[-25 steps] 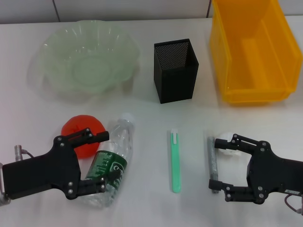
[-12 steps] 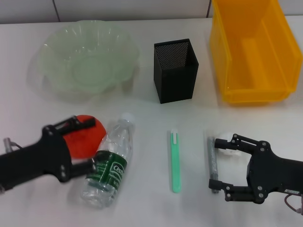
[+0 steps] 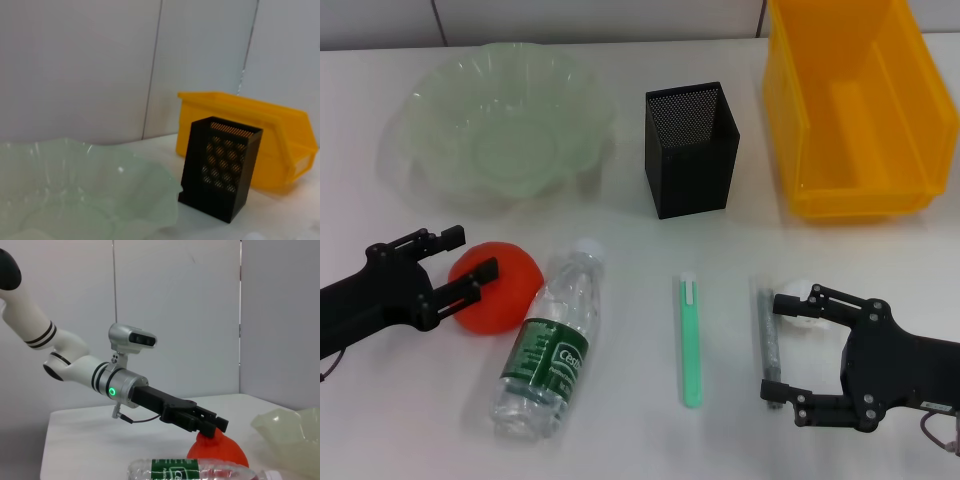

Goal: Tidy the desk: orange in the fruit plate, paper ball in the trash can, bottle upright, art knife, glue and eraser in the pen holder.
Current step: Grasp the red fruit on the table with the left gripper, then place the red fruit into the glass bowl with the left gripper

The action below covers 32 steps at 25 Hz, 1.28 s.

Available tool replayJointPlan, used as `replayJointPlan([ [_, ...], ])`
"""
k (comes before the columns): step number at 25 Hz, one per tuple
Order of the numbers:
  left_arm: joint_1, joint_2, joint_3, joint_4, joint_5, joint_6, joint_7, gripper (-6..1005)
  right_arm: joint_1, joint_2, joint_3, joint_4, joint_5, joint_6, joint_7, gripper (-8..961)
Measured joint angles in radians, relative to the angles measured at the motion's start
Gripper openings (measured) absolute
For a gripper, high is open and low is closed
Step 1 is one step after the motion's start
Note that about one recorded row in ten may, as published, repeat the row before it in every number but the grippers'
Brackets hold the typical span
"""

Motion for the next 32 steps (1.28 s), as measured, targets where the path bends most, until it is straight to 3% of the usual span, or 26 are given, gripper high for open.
replayJointPlan([
  [5,0.0,0.005,0.002,0.006,0.01,-0.011,-0.014,774,0.001,0.0,0.001,0.0,0.0,0.0,0.0,830],
  [8,0.002,0.005,0.003,0.007,0.011,-0.011,-0.009,560,-0.001,0.0,0.002,0.0,0.0,0.0,0.0,830],
  [13,0.004,0.004,0.021,0.012,0.016,-0.005,0.002,330,-0.002,0.0,0.002,0.0,0.0,0.0,0.0,828],
  [18,0.005,0.002,0.037,0.021,0.016,0.003,0.002,171,-0.003,0.0,0.002,0.0,0.0,0.0,0.0,827],
  [25,0.012,0.0,-0.011,0.105,0.002,0.122,0.002,119,-0.004,0.0,0.004,0.0,0.003,-0.003,0.0,826],
  [32,-0.029,-0.001,-0.034,0.185,-0.077,0.189,-0.031,82,-0.005,0.0,0.004,0.0,0.009,-0.01,0.0,824],
])
